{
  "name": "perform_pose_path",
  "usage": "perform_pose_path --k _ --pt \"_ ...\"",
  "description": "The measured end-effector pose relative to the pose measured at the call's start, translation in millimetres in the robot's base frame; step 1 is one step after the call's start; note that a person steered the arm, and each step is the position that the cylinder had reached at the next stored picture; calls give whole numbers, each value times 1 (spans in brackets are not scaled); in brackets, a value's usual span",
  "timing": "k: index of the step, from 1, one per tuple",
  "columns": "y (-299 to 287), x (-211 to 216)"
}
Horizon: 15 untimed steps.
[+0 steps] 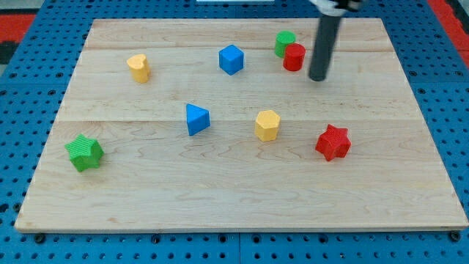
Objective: Move red star and yellow hexagon at the bottom of red circle
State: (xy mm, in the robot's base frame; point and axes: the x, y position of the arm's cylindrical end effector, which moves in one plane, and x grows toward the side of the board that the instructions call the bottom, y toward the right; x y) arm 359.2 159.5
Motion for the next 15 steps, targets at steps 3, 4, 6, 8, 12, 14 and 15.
perform_pose_path --k 3,4,6,8,12,14,15 --pt "80 152" --pt "58 152" --pt "3 142" --pt "-86 162" --pt "-280 173" --pt "-251 183" --pt "-215 181"
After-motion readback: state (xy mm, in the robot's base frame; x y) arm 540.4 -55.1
